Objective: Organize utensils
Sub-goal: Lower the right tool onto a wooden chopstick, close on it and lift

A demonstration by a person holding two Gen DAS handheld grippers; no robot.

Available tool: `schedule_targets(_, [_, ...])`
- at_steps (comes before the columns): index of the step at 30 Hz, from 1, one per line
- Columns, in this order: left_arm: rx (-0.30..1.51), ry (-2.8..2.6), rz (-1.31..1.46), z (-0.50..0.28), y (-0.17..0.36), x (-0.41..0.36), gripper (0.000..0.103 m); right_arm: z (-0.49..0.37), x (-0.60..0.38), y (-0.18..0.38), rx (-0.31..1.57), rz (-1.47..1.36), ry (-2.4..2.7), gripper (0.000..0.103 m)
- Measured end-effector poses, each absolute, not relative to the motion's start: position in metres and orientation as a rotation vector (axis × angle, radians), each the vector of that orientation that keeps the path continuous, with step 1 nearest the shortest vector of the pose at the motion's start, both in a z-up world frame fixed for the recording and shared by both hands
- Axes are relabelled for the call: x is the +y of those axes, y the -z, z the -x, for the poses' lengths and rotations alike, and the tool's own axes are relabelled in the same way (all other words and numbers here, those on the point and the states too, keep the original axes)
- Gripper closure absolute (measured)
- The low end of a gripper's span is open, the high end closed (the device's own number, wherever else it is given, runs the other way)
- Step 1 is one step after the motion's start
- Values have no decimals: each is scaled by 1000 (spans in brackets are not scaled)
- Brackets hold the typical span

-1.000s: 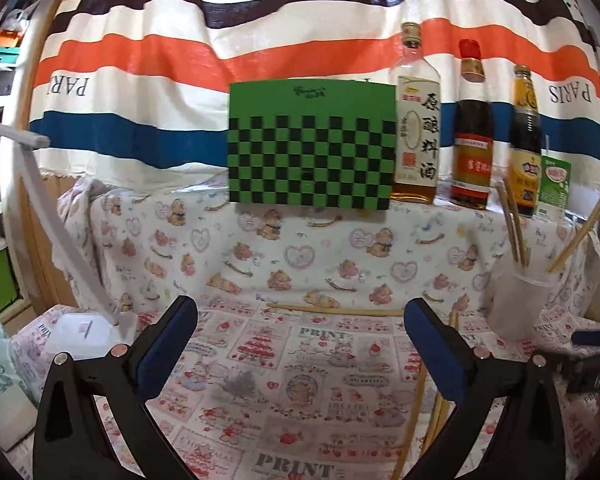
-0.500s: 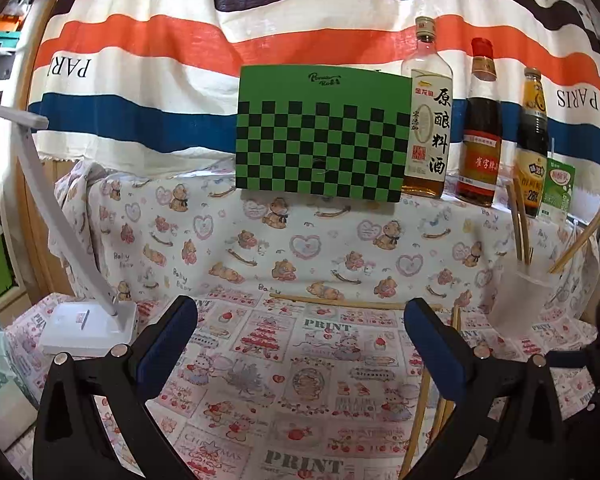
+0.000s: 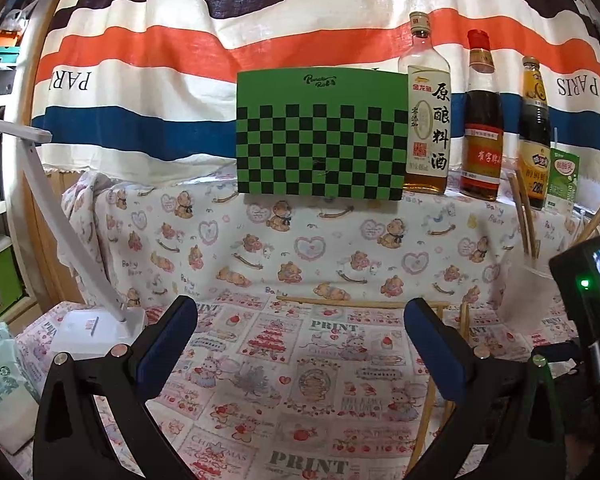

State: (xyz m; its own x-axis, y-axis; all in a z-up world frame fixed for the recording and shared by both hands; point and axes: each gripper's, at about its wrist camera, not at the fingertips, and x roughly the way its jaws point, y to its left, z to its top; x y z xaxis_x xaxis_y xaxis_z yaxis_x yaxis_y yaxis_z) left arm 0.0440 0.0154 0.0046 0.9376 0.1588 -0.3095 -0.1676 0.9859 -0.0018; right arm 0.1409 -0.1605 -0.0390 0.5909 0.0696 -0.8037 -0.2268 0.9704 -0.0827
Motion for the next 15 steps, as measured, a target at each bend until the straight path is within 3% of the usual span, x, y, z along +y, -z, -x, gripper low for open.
schedule_targets(15, [315, -163, 28, -44, -4, 17, 1, -146, -145, 50, 960, 216, -77, 0])
